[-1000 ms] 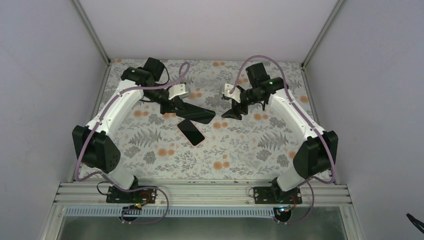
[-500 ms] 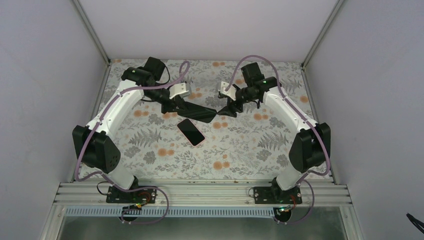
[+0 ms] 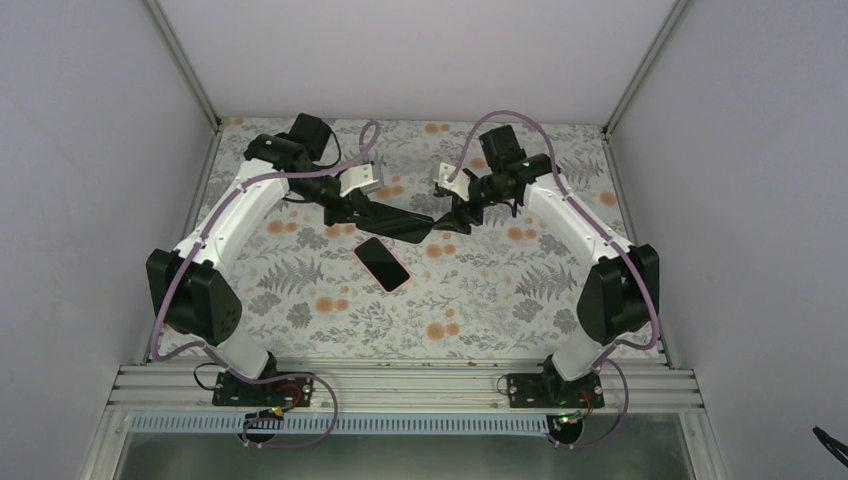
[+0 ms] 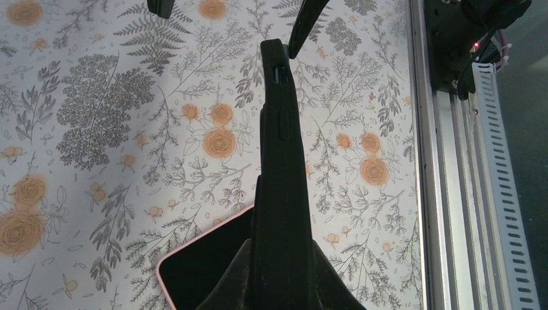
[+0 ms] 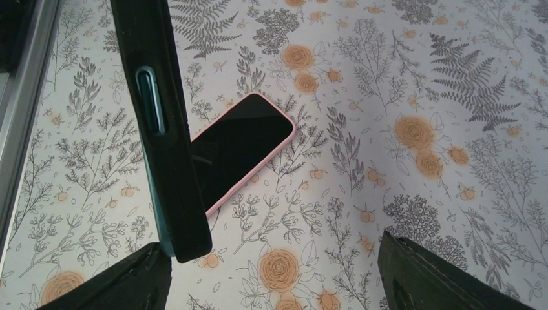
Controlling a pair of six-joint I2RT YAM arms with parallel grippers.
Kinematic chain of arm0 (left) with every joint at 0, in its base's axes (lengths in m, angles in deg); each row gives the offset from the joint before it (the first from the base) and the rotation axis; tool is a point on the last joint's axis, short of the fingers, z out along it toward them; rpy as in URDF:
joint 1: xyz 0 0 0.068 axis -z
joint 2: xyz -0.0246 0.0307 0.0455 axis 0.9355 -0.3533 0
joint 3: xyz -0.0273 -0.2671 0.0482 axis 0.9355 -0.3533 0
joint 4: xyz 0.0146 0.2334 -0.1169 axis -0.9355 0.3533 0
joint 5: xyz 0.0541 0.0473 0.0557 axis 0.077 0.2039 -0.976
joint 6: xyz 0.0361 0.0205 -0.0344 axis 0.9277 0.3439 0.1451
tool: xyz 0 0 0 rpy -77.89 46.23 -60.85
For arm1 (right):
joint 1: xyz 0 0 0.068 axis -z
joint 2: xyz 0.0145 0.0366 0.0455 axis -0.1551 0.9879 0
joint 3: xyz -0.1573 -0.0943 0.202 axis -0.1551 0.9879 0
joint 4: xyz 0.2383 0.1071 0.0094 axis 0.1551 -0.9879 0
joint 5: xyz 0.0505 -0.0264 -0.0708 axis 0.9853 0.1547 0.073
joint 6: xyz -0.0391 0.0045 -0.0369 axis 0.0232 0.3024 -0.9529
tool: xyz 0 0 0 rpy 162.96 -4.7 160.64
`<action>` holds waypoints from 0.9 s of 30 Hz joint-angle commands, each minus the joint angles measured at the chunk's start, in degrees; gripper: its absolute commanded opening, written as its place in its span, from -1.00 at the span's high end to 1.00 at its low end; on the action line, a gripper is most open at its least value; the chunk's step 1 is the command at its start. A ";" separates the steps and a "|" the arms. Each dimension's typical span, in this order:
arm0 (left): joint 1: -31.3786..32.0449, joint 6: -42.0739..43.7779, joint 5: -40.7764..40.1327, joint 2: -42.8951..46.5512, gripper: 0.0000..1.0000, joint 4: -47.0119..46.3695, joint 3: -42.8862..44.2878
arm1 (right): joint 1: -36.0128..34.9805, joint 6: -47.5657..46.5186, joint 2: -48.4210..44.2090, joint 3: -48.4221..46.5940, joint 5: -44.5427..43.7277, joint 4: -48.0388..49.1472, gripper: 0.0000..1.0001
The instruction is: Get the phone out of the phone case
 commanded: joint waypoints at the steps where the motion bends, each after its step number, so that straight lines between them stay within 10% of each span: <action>1: 0.62 1.20 3.87 0.59 0.95 -0.08 0.02 | -0.33 0.11 1.58 -0.75 -0.29 1.61 -0.65; 27: 0.58 1.32 2.00 1.21 0.96 -0.66 -1.08 | -0.25 -2.22 1.28 -0.84 0.88 -1.41 -0.63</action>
